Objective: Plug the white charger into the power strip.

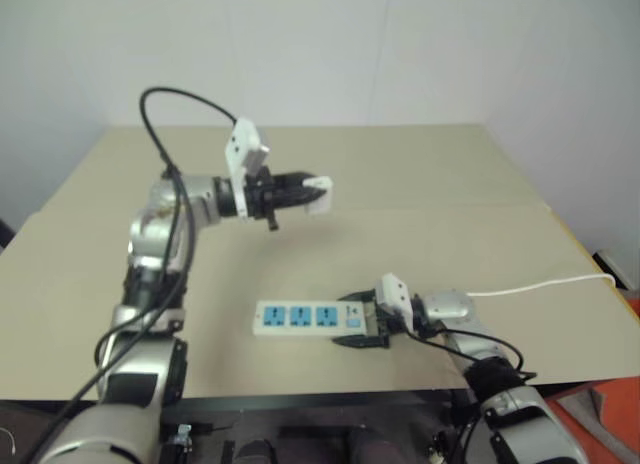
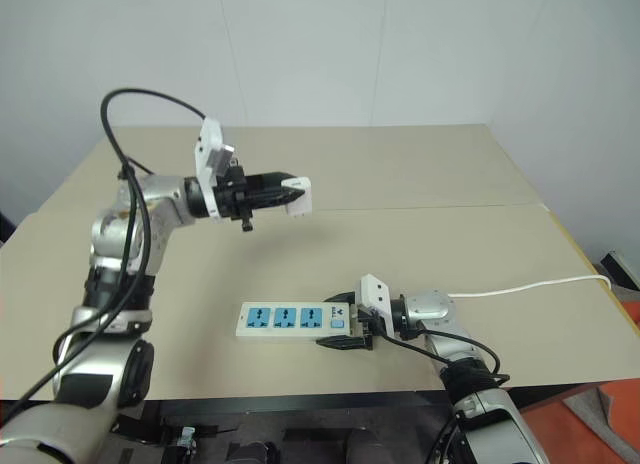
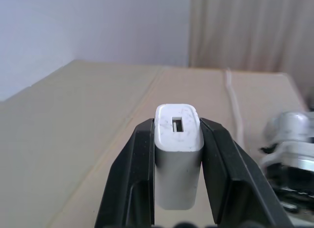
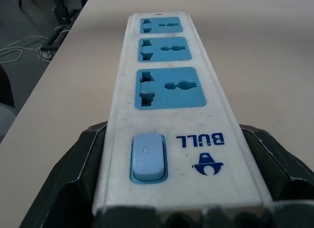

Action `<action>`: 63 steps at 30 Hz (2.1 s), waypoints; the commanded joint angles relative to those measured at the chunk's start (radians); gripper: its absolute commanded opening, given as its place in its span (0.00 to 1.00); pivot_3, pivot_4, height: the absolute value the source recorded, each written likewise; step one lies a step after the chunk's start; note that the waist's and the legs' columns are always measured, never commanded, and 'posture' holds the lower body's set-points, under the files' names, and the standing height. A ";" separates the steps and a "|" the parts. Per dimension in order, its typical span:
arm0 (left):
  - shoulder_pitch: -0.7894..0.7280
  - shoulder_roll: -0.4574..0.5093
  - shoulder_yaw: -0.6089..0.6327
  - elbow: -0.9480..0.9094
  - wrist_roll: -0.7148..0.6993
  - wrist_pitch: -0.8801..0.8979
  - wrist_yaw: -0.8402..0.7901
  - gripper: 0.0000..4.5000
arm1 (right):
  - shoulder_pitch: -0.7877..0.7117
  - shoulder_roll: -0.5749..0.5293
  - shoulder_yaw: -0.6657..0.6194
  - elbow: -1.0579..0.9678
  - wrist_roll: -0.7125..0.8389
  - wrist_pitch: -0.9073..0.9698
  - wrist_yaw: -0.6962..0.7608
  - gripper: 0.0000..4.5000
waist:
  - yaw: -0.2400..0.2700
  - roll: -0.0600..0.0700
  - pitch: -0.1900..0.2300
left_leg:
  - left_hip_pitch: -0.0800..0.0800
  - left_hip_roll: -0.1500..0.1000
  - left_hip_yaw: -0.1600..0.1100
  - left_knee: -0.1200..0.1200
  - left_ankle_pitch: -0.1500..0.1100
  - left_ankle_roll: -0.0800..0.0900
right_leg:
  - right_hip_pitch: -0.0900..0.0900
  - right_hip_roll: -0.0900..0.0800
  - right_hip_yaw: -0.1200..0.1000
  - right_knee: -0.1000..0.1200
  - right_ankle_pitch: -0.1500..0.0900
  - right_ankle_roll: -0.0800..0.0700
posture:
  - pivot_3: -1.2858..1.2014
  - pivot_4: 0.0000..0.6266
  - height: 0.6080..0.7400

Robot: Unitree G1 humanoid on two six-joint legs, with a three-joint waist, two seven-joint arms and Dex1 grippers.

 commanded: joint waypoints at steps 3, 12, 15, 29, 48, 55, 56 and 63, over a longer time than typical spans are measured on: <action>0.083 -0.009 0.033 -0.119 -0.157 -0.043 -0.089 0.22 | 0.016 -0.004 0.025 -0.005 -0.030 -0.005 -0.008 0.76 | 0.001 0.000 0.000 | 0.000 0.000 0.000 0.000 0.000 0.000 | 0.001 0.000 0.000 0.000 0.000 0.000 | 0.52 0.24 1.00; 0.218 0.103 -0.098 -0.161 -0.154 -0.153 -0.334 0.22 | 0.020 -0.001 0.031 -0.014 -0.030 0.000 -0.015 0.76 | 0.000 0.000 0.000 | 0.009 0.000 0.000 -0.001 0.000 0.000 | 0.011 0.000 0.000 -0.005 -0.004 0.006 | 0.52 0.24 1.00; 0.254 0.105 -0.123 -0.157 -0.124 -0.219 -0.340 0.22 | 0.023 0.001 0.032 -0.018 -0.029 0.000 -0.014 0.76 | 0.000 0.000 0.000 | 0.009 0.000 0.000 -0.001 0.000 0.000 | 0.011 0.000 0.000 -0.006 -0.004 0.006 | 0.52 0.24 1.00; 0.330 0.058 -0.188 -0.111 -0.061 -0.358 -0.285 0.22 | 0.022 0.002 0.033 -0.016 -0.029 0.000 -0.016 0.76 | 0.000 0.000 0.000 | 0.009 0.000 0.000 -0.001 0.000 0.000 | 0.011 0.000 0.000 -0.006 -0.003 0.006 | 0.52 0.24 1.00; 0.372 0.011 -0.228 -0.046 0.009 -0.419 -0.199 0.22 | 0.032 0.003 0.034 -0.030 -0.025 0.008 -0.015 0.76 | 0.001 0.000 0.000 | 0.009 0.000 0.000 -0.001 0.000 0.000 | 0.011 0.000 0.000 -0.007 -0.003 0.006 | 0.52 0.24 1.00; 0.374 0.012 -0.236 -0.019 0.022 -0.429 -0.201 0.22 | 0.035 0.000 0.034 -0.036 -0.024 0.012 -0.016 0.76 | 0.001 0.000 0.000 | 0.009 0.000 0.000 -0.001 0.000 0.000 | 0.011 0.000 0.000 -0.007 -0.004 0.006 | 0.52 0.24 1.00; 0.376 0.012 -0.239 -0.016 0.023 -0.432 -0.201 0.22 | 0.035 0.001 0.034 -0.037 -0.024 0.012 -0.016 0.76 | 0.001 0.000 0.000 | 0.009 0.000 0.000 -0.001 0.000 0.000 | 0.011 0.000 0.000 -0.007 -0.004 0.006 | 0.52 0.24 1.00; 0.382 -0.001 -0.247 -0.005 0.024 -0.427 -0.190 0.22 | 0.036 0.003 0.036 -0.041 -0.022 0.018 -0.015 0.76 | 0.000 0.000 0.000 | 0.009 0.000 0.000 -0.001 0.000 0.000 | 0.012 0.000 0.000 -0.007 -0.004 0.006 | 0.52 0.24 1.00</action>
